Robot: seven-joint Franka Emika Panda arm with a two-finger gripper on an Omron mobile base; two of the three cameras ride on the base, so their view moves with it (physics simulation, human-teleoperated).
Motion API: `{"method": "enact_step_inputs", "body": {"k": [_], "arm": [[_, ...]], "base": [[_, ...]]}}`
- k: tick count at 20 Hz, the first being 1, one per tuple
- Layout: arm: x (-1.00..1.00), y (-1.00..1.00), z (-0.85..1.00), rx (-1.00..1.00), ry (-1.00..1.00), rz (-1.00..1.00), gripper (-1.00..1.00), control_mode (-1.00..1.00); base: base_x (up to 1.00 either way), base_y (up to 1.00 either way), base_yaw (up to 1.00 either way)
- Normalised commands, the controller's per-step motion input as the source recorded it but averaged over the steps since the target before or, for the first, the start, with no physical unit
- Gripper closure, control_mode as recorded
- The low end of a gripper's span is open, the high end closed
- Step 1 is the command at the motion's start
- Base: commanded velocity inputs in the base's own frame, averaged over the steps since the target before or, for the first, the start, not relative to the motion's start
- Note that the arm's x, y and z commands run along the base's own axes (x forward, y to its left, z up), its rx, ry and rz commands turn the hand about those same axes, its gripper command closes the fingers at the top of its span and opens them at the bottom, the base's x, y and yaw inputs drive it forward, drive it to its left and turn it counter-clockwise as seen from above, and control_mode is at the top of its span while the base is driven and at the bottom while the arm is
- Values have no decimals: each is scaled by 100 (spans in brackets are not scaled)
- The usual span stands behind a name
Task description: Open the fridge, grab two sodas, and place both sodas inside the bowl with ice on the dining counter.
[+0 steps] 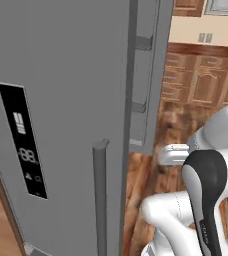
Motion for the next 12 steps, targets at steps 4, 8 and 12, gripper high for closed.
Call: {"method": "enact_step_inputs", "body": {"k": [4,8,12], "arm": [[0,0,0,0,0,0,-100,100],[0,0,0,0,0,0,-100,100],[0,0,0,0,0,0,-100,100]], "base": [[17,-50,45],[39,-61,39],[47,-60,31]]}}
